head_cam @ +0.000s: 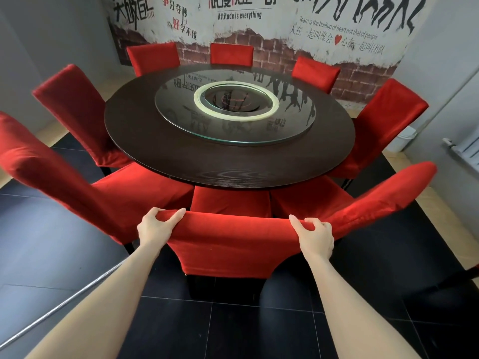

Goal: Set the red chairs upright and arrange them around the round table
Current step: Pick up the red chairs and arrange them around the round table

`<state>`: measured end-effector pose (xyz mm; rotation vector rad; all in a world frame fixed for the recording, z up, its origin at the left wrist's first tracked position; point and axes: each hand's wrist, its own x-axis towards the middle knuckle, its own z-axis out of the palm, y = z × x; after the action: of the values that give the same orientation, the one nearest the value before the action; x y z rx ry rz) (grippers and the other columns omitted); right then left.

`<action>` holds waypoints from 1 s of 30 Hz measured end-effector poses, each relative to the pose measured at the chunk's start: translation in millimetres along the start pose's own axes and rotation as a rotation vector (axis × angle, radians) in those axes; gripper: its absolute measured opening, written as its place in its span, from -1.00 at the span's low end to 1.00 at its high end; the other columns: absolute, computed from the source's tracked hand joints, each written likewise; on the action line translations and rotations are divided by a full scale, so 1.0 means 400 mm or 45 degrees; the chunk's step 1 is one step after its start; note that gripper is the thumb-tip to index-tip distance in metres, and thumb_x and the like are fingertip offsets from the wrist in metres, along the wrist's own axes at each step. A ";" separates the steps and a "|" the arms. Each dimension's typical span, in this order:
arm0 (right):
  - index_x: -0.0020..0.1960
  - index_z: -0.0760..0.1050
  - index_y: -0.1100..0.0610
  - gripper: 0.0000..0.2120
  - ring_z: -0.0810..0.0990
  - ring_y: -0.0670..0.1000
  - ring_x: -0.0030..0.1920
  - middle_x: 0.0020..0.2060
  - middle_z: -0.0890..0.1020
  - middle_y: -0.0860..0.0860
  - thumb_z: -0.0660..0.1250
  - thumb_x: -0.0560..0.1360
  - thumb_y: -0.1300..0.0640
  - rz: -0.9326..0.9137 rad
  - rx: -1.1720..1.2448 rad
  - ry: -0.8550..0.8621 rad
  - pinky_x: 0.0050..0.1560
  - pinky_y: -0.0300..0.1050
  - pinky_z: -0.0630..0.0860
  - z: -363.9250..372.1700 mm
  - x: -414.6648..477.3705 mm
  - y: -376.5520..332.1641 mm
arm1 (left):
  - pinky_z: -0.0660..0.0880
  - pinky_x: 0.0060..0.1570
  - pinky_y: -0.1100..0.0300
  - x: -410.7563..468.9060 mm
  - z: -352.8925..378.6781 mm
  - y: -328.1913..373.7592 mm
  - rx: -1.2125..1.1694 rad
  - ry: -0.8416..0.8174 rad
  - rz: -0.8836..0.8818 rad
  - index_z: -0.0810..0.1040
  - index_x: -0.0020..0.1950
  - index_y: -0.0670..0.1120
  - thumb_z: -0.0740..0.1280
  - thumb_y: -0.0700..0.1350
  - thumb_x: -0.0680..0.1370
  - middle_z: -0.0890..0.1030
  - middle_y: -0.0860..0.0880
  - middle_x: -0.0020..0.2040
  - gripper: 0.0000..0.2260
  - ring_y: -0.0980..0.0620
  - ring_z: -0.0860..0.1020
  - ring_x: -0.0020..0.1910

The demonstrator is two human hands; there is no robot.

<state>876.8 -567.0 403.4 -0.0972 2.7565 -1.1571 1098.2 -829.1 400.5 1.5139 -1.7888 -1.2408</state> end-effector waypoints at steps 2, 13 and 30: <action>0.28 0.53 0.01 -0.42 0.47 0.18 0.22 0.22 0.47 0.03 0.35 0.42 -0.34 0.004 0.009 -0.001 0.06 0.03 0.35 -0.002 0.004 0.000 | 0.47 -0.01 0.09 -0.005 0.002 0.001 -0.006 0.005 -0.002 0.57 0.04 -0.05 0.51 0.24 0.35 0.55 -0.01 -0.03 -0.54 -0.04 0.51 0.00; 0.26 0.56 0.04 -0.47 0.51 0.20 0.16 0.14 0.51 0.06 0.32 0.47 -0.30 0.006 -0.029 0.018 0.17 0.06 0.36 -0.008 -0.017 0.010 | 0.47 -0.04 0.10 0.010 -0.011 -0.004 -0.001 -0.009 0.017 0.57 -0.02 -0.03 0.51 0.23 0.36 0.56 0.01 -0.08 -0.60 -0.03 0.52 -0.03; 0.26 0.55 0.03 -0.50 0.51 0.19 0.16 0.15 0.50 0.05 0.33 0.48 -0.27 0.007 0.011 0.023 0.00 -0.02 0.31 -0.017 -0.014 0.021 | 0.41 -0.05 0.12 -0.035 -0.010 -0.015 -0.019 0.034 -0.008 0.56 -0.01 -0.03 0.50 0.24 0.36 0.55 0.02 -0.07 -0.59 -0.01 0.48 -0.04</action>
<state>881.2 -555.7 403.0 -0.0787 2.7654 -1.1745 1108.5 -817.1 399.8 1.5218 -1.7552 -1.2282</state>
